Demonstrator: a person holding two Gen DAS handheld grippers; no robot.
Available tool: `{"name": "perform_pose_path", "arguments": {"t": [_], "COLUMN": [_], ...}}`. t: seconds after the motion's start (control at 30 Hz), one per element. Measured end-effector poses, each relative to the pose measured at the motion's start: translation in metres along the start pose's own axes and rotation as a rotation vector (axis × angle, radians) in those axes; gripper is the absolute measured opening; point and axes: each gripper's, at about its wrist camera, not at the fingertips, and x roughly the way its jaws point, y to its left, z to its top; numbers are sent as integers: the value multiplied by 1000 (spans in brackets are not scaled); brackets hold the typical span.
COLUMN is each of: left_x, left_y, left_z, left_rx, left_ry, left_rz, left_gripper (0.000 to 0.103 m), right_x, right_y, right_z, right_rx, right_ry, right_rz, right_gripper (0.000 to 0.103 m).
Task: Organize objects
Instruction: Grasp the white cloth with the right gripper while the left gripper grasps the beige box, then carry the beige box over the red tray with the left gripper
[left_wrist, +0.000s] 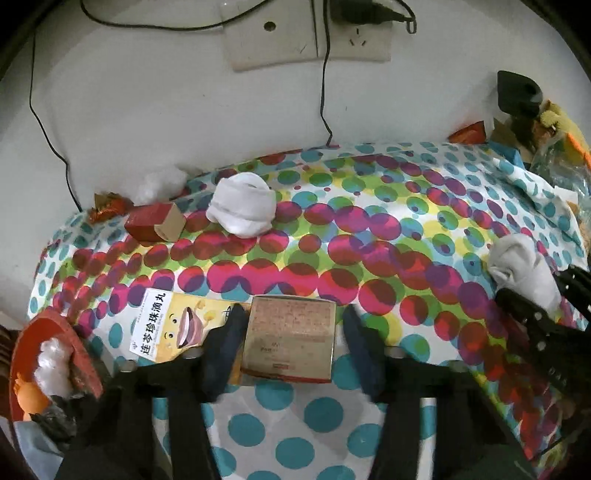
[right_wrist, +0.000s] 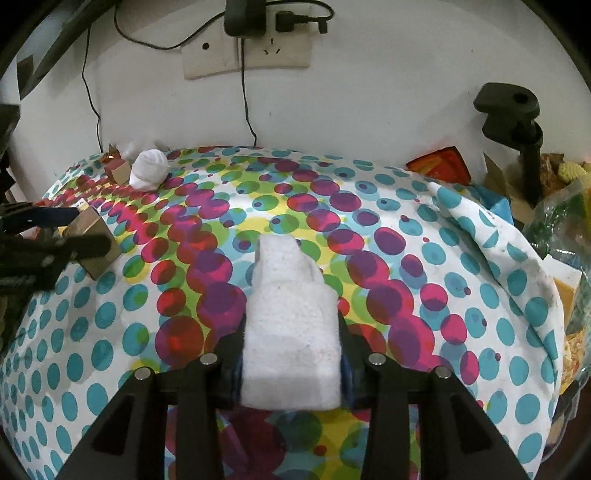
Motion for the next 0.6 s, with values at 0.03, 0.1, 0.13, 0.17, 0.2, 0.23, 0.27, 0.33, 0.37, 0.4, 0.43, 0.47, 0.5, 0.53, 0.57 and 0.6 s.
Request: {"name": "perform_pose_path", "arguments": {"t": [0.03, 0.1, 0.13, 0.17, 0.2, 0.23, 0.27, 0.33, 0.37, 0.4, 0.43, 0.47, 0.5, 0.53, 0.57, 0.6], "left_x": [0, 0, -1, -2, -3, -4, -6, -11, -14, -17, -20, -23, -25, -26, -27, -29], "left_y": [0, 0, -2, -4, -6, -7, -10, -14, -17, -19, -21, -23, -24, -25, -26, -26], "left_z": [1, 1, 1, -1, -1, -2, -5, -8, -10, -12, -14, -17, -19, -20, -23, -25], "left_rx": [-5, -26, -23, -17, -17, -22, -24, -21, -13, -9, -9, -3, -8, -11, -10, -15], "left_ry": [-1, 10, 9, 9, 10, 12, 19, 14, 13, 7, 3, 6, 4, 6, 12, 14], "left_rz": [-11, -30, -25, -24, -24, -27, -39, -34, -41, -41, -38, -43, -39, -39, -41, -34], "left_gripper": [42, 42, 41, 41, 41, 41, 41, 41, 41, 41, 41, 41, 41, 41, 41, 41], "right_x": [0, 0, 0, 0, 1, 1, 1, 1, 2, 2, 2, 2, 2, 2, 2, 2], "right_y": [1, 1, 1, 2, 1, 1, 1, 1, 2, 2, 2, 1, 1, 1, 1, 1], "right_z": [0, -1, -1, -1, 0, 0, 0, 0, 0, 0, 0, 0, 0, 0, -1, -1], "right_rx": [-5, -9, -6, -2, 1, 4, 3, 4, 2, 2, 1, 1, 2, 1, 1, 2], "right_ry": [1, 2, 2, 2, 2, 2, 2, 2, 3, 2, 3, 3, 3, 3, 3, 3], "right_rz": [-6, -11, -8, -4, -1, 0, -1, -2, -3, -3, -4, -4, -4, -4, -4, -3], "right_gripper": [42, 42, 42, 42, 42, 42, 42, 42, 42, 42, 42, 42, 42, 42, 42, 42]}}
